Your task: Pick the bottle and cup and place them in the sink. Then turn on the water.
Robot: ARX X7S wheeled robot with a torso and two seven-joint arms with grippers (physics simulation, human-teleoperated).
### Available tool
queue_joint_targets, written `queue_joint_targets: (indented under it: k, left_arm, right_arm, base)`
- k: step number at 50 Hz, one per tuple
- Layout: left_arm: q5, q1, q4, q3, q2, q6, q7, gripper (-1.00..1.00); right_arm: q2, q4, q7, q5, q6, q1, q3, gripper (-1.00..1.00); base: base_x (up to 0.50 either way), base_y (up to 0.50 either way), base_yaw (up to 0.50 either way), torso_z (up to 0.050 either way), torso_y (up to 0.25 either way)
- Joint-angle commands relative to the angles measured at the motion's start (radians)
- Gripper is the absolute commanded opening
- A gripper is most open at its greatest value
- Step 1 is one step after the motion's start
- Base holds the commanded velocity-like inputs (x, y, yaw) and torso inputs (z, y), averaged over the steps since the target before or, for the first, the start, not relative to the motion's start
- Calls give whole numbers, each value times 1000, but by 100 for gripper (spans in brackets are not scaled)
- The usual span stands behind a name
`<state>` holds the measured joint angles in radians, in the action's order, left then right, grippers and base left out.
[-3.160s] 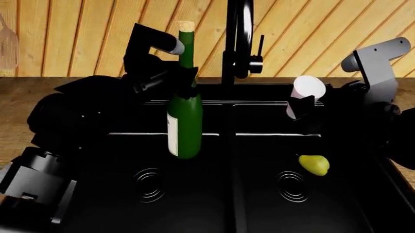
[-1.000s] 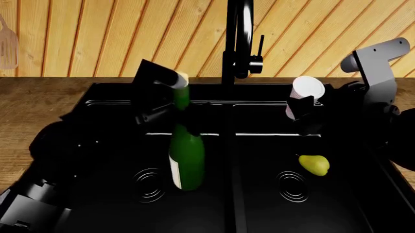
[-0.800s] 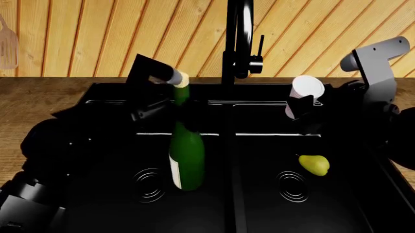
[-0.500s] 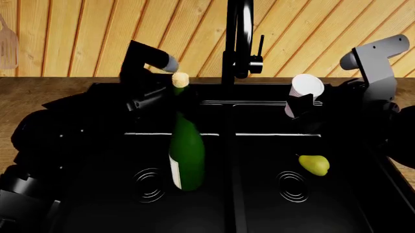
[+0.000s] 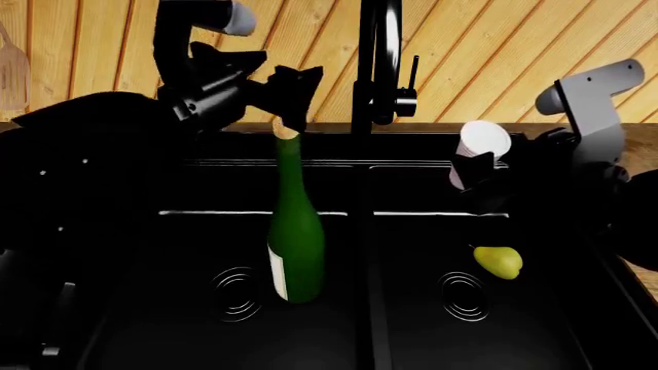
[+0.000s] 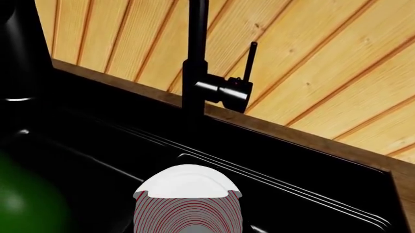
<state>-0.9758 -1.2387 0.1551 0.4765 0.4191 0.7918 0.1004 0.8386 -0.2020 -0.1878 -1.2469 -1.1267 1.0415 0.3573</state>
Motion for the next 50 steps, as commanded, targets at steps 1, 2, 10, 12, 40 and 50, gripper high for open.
queue_joint_targets:
  k: [1,2,10,12,40,50]
  left_arm:
    - [-8,-62,38,-67,-8,-27,-53,100]
    - [-5,-65,42,-71,-6,-32,-58,100]
    - [25,-60,51,-83,22,-60,-81,100]
    - [43,-53,47,-76,32,-66,-92,100]
    - [276,-79,126,16,109,-113,-217,100]
    - [275,-61,125,20,114,-124,-205,100]
  right_arm:
    - [-4,2,15,16,10,-7,10,-100]
    - [-5,2,16,17,10,-7,11,-100]
    - [-10,7,25,28,19,-15,22,-100]
    - [-11,8,24,27,17,-14,24,-100]
    - [-27,28,38,43,24,-7,51,-100]
    - [-46,52,58,72,40,-15,78,-100]
  base:
    - [0,0,0,0,0]
    - [0,0,0,0,0]
    - [0,0,0,0,0]
    - [0,0,0,0,0]
    - [0,0,0,0,0]
    - [0,0,0,0,0]
